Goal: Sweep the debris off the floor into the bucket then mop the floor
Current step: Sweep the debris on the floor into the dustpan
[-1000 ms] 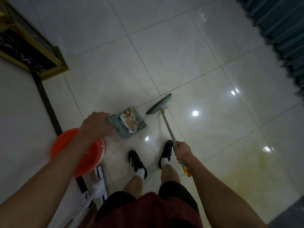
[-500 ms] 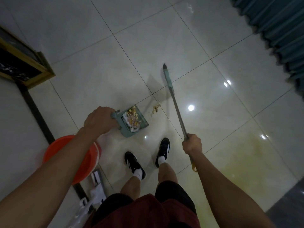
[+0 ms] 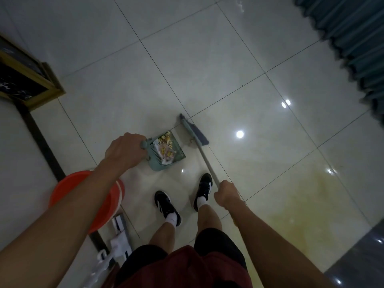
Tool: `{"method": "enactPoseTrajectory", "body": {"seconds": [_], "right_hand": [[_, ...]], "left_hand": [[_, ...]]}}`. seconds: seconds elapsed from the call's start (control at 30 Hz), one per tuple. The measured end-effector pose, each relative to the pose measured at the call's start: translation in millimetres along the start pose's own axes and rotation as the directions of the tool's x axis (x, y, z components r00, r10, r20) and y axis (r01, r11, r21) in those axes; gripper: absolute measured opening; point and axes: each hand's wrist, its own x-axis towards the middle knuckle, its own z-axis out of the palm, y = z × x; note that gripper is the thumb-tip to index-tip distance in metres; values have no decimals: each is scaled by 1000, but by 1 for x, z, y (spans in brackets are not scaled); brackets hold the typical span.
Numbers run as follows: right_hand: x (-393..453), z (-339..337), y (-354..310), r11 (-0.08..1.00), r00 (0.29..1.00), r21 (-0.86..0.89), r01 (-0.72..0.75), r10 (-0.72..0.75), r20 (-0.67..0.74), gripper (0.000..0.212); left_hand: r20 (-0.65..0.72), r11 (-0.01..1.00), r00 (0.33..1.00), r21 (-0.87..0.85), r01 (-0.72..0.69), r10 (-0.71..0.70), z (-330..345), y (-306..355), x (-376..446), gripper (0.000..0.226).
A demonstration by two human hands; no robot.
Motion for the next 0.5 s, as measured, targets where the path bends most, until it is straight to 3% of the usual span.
{"method": "enactPoseTrajectory", "body": {"seconds": [0.27, 0.5], "right_hand": [[-12, 25, -21, 977, 988, 211, 23, -54, 143, 20], [-38, -6, -23, 928, 991, 371, -20, -29, 127, 19]], "left_hand": [[-39, 997, 999, -77, -6, 3, 6, -11, -10, 9], [-53, 987, 998, -157, 31, -40, 6, -33, -29, 9]]}}
